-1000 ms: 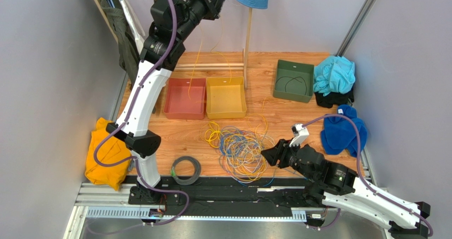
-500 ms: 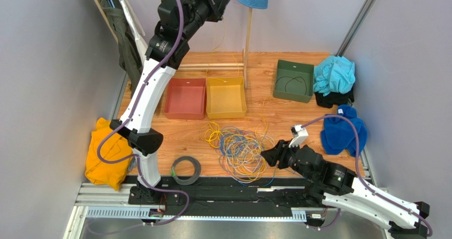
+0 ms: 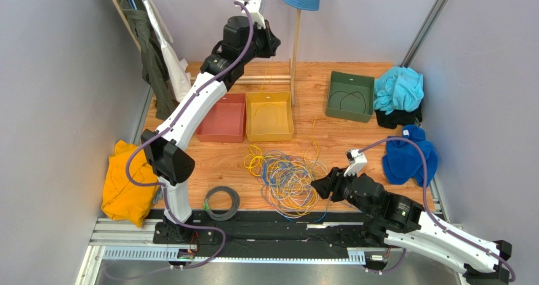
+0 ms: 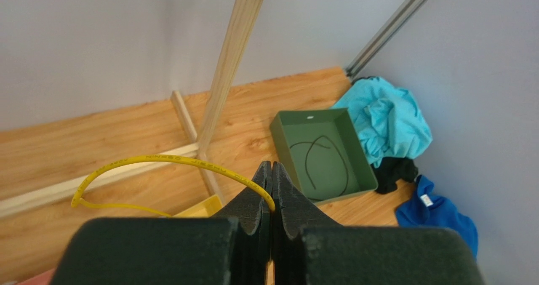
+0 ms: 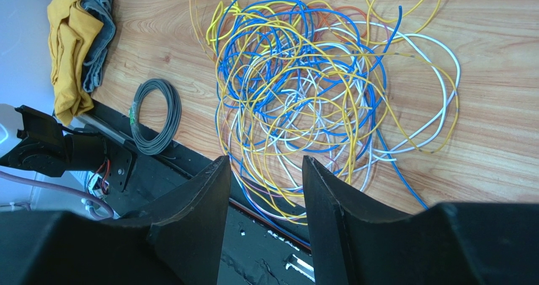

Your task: Untangle the cables

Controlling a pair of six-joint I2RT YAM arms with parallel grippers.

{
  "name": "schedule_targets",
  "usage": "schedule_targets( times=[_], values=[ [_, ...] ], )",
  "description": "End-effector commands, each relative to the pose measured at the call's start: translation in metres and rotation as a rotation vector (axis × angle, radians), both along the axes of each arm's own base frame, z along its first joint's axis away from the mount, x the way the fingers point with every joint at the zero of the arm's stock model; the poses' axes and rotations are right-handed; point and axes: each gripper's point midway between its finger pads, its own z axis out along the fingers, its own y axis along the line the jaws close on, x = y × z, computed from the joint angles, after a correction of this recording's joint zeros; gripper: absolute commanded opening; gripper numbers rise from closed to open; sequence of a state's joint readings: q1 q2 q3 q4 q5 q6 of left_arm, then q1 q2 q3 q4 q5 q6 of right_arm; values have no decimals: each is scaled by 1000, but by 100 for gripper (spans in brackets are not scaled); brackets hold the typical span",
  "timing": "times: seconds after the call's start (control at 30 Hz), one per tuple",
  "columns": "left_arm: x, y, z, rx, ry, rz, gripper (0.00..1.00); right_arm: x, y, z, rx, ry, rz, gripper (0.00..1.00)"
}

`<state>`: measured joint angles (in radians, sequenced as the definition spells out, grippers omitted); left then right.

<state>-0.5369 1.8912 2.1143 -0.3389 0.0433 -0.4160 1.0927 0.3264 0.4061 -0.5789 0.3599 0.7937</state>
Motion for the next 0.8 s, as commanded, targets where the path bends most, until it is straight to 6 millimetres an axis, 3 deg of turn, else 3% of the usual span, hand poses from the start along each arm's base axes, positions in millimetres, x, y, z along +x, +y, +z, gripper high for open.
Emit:
schedule_targets(
  times=[0.0, 0.17, 0.43, 0.5, 0.57, 0.6, 0.7, 0.77],
  values=[
    [11, 5, -6, -7, -29, 44, 0, 4, 1, 5, 26, -17, -21, 49],
    [31, 9, -65, 40, 51, 115, 0, 5, 0, 2, 19, -18, -27, 49],
    [33, 7, -210, 159, 329, 140, 0, 5, 2, -2, 17, -13, -24, 48],
    [31, 7, -229, 179, 374, 142, 0, 4, 1, -3, 19, -10, -26, 48],
    [29, 4, -231, 179, 393, 123, 0, 4, 0, -5, 18, -4, -32, 48],
    [26, 4, -239, 195, 423, 119, 6, 4, 0, -5, 20, -3, -32, 48],
    [21, 4, -236, 205, 450, 109, 26, 4, 1, -8, 26, 1, -32, 48],
    [16, 7, -235, 208, 466, 110, 34, 4, 3, -7, 34, 2, -29, 48]
  ],
)
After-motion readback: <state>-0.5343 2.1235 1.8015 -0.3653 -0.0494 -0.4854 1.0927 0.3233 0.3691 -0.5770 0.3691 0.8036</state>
